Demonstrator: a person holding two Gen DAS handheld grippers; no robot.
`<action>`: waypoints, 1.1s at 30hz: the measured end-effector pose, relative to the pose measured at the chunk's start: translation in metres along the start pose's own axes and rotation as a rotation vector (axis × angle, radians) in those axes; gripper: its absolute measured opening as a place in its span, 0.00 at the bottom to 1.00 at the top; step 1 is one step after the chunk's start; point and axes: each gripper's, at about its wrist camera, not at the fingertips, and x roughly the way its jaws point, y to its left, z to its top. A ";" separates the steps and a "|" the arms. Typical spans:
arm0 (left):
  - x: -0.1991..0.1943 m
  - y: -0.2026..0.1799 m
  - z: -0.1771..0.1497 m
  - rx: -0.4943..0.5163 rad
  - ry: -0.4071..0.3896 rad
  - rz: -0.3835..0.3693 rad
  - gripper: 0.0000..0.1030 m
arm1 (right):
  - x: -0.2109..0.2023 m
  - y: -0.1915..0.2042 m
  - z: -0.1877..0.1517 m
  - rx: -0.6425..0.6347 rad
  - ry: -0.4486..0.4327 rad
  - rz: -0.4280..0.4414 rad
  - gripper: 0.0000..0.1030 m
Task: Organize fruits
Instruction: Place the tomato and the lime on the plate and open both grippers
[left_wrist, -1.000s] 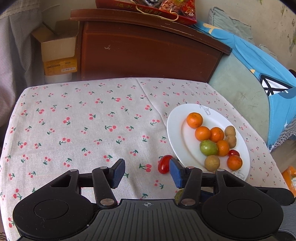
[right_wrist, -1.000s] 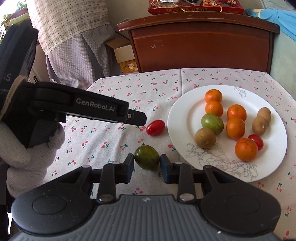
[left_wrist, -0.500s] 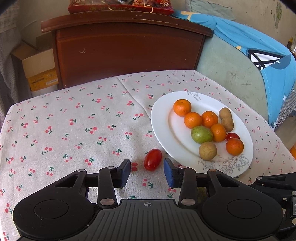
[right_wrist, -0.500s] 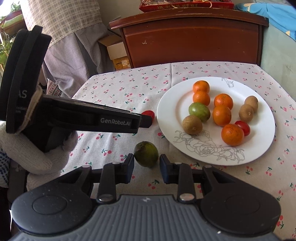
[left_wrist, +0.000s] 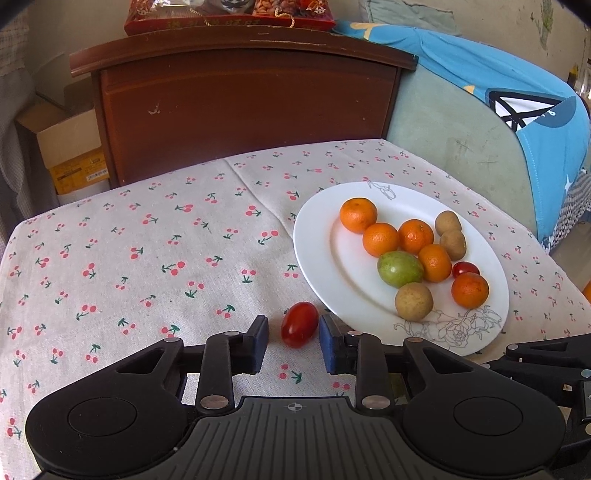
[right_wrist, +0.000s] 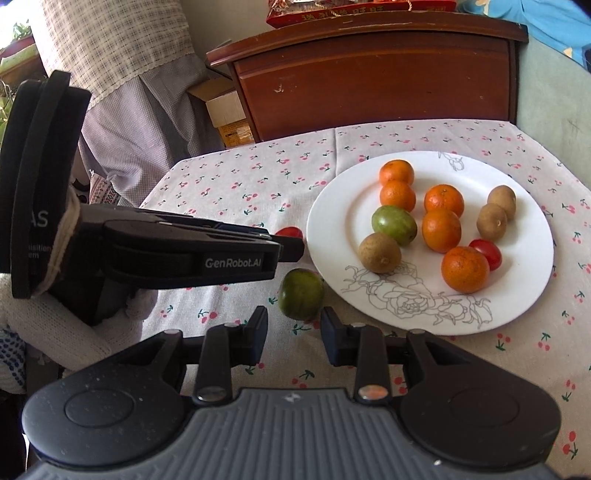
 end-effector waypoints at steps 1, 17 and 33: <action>0.000 0.000 0.000 -0.001 0.000 0.000 0.27 | 0.001 0.000 0.000 -0.001 -0.002 0.000 0.32; -0.004 0.007 0.001 -0.062 -0.009 -0.049 0.17 | 0.007 0.001 0.004 -0.049 -0.027 -0.006 0.27; -0.026 0.016 0.029 -0.137 -0.116 -0.046 0.17 | -0.027 -0.009 0.025 -0.051 -0.127 -0.031 0.27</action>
